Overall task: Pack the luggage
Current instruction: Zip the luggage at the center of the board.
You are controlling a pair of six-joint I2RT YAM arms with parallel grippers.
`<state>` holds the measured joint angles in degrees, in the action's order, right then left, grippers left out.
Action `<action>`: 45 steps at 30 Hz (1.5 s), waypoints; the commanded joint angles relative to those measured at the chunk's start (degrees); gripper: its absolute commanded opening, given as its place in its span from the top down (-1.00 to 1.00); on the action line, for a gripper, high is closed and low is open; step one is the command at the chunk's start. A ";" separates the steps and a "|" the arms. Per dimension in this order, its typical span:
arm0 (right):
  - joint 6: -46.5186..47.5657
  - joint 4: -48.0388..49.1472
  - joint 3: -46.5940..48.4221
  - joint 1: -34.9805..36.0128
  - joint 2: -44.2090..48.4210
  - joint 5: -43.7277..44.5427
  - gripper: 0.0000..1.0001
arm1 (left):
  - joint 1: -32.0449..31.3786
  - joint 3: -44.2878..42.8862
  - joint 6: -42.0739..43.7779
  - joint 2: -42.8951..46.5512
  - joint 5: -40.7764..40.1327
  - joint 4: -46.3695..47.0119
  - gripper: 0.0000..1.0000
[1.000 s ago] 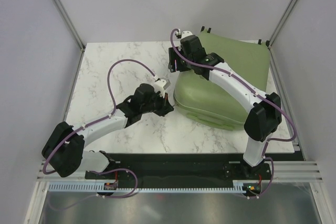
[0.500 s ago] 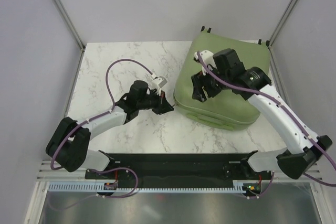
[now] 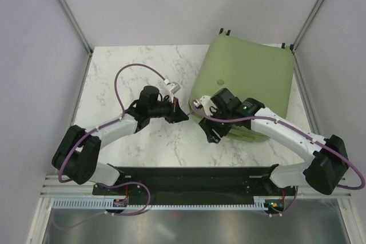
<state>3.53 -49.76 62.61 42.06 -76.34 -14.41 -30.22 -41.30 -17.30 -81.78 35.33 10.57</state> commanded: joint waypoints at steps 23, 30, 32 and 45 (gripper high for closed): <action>-0.01 26.38 -14.89 11.37 -2.41 39.82 -0.33 | 2.44 -1.59 1.57 -1.10 -2.99 0.24 0.95; -1.51 26.38 -13.66 11.37 -8.12 40.86 0.30 | 2.97 -1.77 1.57 -1.28 -3.08 0.68 0.95; -1.60 25.42 -12.87 11.29 -8.91 42.01 0.63 | 3.32 -1.77 1.57 -1.37 -3.60 0.68 0.95; -3.53 12.32 -9.09 10.76 -5.84 43.51 1.00 | 7.19 -4.31 0.86 -1.54 -22.05 4.90 0.95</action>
<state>5.76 -28.58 50.83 53.82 -85.47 22.31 -27.44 -42.50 -17.32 -82.56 31.05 11.88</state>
